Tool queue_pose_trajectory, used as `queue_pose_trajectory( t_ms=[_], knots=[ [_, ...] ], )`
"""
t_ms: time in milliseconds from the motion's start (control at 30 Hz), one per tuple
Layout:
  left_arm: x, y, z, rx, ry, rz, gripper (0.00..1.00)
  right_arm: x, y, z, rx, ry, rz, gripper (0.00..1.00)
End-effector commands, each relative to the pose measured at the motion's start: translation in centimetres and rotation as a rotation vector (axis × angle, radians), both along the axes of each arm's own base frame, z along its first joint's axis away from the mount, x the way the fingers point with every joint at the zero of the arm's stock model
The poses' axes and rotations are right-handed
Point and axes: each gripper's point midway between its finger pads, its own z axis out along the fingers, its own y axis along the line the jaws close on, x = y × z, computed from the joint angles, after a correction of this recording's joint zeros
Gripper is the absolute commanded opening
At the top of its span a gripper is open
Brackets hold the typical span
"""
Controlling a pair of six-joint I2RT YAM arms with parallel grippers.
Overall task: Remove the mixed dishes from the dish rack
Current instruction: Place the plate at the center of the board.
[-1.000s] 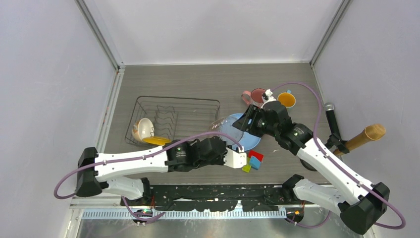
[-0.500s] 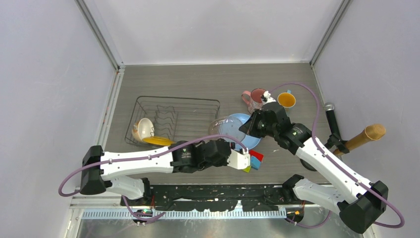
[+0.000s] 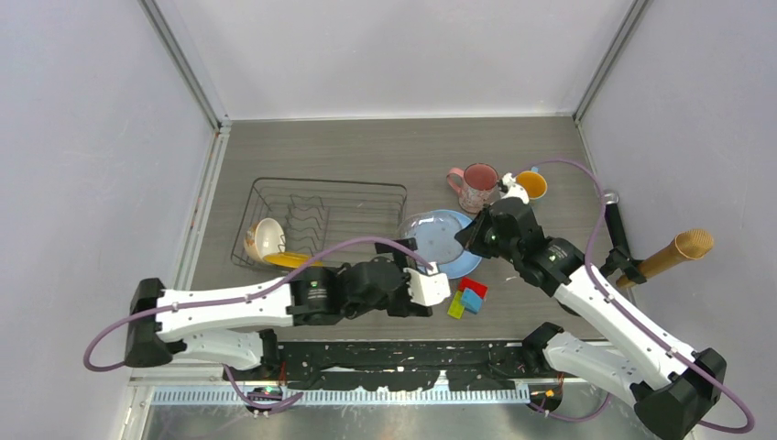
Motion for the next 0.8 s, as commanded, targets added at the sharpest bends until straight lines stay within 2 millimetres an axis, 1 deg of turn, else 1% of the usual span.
queue_pose_trajectory(
  t_ms=[0,67,133,267,333,467,533,633,700,767],
  knots=[
    [1.1,1.2,6.6,-0.387,0.002,0.175,1.0,1.7,-4.0,1.1,-0.086,-0.105,-0.206,0.0],
    [2.1,3.3,7.8,-0.485,0.007,0.297,1.0,1.7,-5.6,0.9,-0.139,-0.113,-0.266,0.0],
    [2.7,5.6,8.7,-0.566,0.02,0.412,1.0,1.6,-6.7,0.7,-0.178,-0.117,-0.302,0.0],
    [3.3,10.3,9.6,-0.755,0.092,0.626,1.0,1.8,-7.6,-0.2,-0.233,-0.112,-0.332,0.0],
    [3.1,12.0,9.4,-0.839,0.152,0.683,1.0,2.1,-7.7,-0.9,-0.262,-0.098,-0.337,0.0],
    [2.7,15.3,8.7,-0.937,0.229,0.779,1.0,2.7,-7.3,-2.4,-0.306,-0.065,-0.325,0.0],
    [2.6,17.3,8.3,-0.958,0.25,0.845,1.0,3.1,-6.9,-3.2,-0.328,-0.051,-0.302,0.0],
    [2.4,20.2,7.0,-0.984,0.276,0.951,1.0,3.4,-6.8,-3.9,-0.359,-0.037,-0.287,0.02],
    [2.2,21.4,6.1,-0.999,0.291,0.989,1.0,3.5,-6.6,-4.7,-0.38,-0.024,-0.271,0.05],
    [2.2,22.2,5.5,-1.025,0.298,1.023,1.0,3.9,-6.3,-5.3,-0.396,-0.015,-0.252,0.05]
  ],
)
